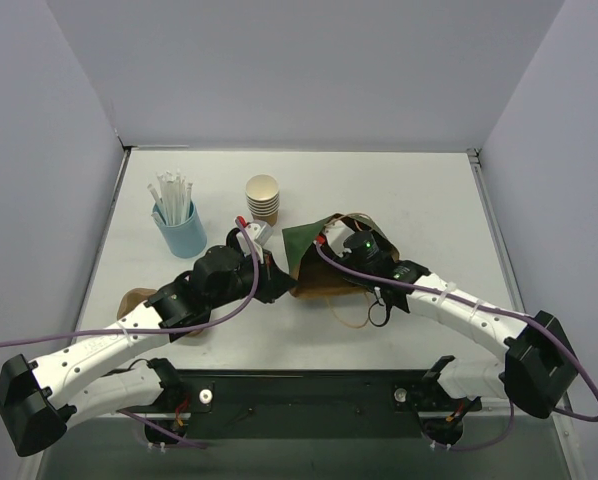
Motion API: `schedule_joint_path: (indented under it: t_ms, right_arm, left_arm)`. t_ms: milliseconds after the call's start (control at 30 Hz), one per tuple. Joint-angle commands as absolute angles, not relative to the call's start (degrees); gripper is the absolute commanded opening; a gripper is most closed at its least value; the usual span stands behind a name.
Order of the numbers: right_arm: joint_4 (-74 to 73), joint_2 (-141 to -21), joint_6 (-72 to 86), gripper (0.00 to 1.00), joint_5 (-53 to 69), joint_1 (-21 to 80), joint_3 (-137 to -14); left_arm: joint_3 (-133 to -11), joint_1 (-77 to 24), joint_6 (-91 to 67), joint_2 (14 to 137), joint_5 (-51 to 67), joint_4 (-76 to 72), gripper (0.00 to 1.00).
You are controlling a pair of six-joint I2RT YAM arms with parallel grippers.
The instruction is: Pack the takeout coffee
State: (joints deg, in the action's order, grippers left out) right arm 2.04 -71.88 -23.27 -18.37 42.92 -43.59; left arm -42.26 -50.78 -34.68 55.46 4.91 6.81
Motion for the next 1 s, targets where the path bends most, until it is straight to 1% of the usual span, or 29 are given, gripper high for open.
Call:
schedule_joint_path:
  t_ms: [0,33,233,400,467,567,633,767,867,967]
  right_arm:
    - [3.16,-69.08,-19.34,0.78,-18.64,41.31,-45.17]
    - [2.82,-69.08,-19.07,0.80,-18.28,41.40,-45.18]
    - [2.37,-69.69,-18.19,0.85,-17.14,41.40,-45.53]
    - [2.90,-71.27,-17.76,0.85,-20.81,41.40,-46.76]
    - [3.25,-71.28,-18.10,0.82,-22.05,41.40,-47.20]
    - [3.25,-70.93,-18.46,0.82,-22.15,41.31,-47.55]
    - [1.76,-70.66,-18.46,0.82,-22.41,41.48,-48.34]
    - [-2.01,-69.35,-17.58,0.85,-22.76,41.75,-49.92]
    - [-4.74,-68.64,-16.96,0.82,-23.73,41.75,-51.06]
    - [-8.52,-68.12,-15.21,0.81,-23.38,41.92,-52.47]
  left_arm:
    - [-43.33,-50.80,-34.10,55.20,6.24,7.65,0.00]
    - [-43.42,-50.80,-34.01,55.11,6.24,7.65,0.00]
    - [-43.15,-50.80,-34.19,54.84,6.24,7.82,0.00]
    - [-42.98,-50.80,-34.36,54.76,6.33,7.82,0.00]
    - [-42.89,-50.71,-34.37,54.67,6.07,8.00,0.00]
    - [-43.07,-50.71,-34.10,54.58,5.80,8.26,0.00]
    - [-43.50,-50.71,-33.84,54.84,5.45,8.79,0.00]
    - [-44.73,-50.71,-33.22,55.11,4.57,10.19,0.00]
    - [-45.70,-50.63,-32.87,55.37,4.48,11.33,0.00]
    - [-47.46,-50.62,-32.08,55.28,4.39,13.97,0.00]
